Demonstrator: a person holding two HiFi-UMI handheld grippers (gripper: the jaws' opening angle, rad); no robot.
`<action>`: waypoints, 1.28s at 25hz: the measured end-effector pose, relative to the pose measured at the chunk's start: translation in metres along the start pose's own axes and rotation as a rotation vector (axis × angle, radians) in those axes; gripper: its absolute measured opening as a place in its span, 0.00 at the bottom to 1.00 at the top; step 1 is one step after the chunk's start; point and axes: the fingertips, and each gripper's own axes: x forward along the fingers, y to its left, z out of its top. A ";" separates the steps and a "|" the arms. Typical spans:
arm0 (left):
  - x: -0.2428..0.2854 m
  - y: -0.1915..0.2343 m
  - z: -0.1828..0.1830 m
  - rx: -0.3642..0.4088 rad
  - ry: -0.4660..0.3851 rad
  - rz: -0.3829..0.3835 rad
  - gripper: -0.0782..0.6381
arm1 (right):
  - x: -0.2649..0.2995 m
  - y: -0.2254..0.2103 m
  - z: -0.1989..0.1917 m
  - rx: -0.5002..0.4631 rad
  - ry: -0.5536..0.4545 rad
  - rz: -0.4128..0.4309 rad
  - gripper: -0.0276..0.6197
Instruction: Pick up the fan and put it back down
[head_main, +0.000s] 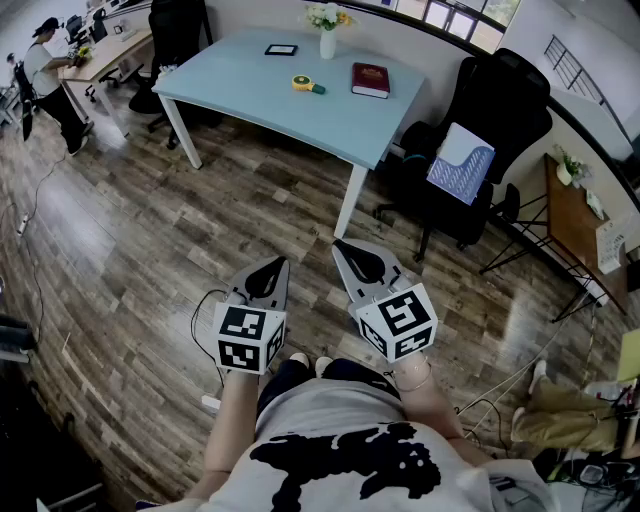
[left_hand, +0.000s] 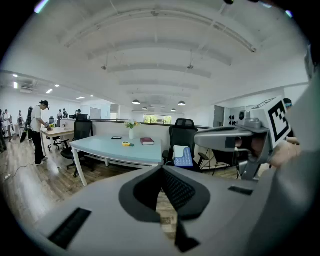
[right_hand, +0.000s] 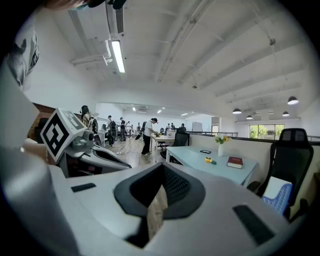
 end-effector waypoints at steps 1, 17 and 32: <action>0.001 0.000 0.000 -0.002 0.000 -0.003 0.12 | 0.000 0.000 -0.001 0.004 -0.003 0.002 0.05; 0.000 0.000 -0.002 0.013 -0.003 -0.042 0.12 | 0.005 0.020 -0.002 0.016 -0.010 0.071 0.05; 0.002 0.014 0.012 0.036 -0.054 -0.097 0.12 | 0.021 0.024 -0.002 0.002 0.000 0.053 0.16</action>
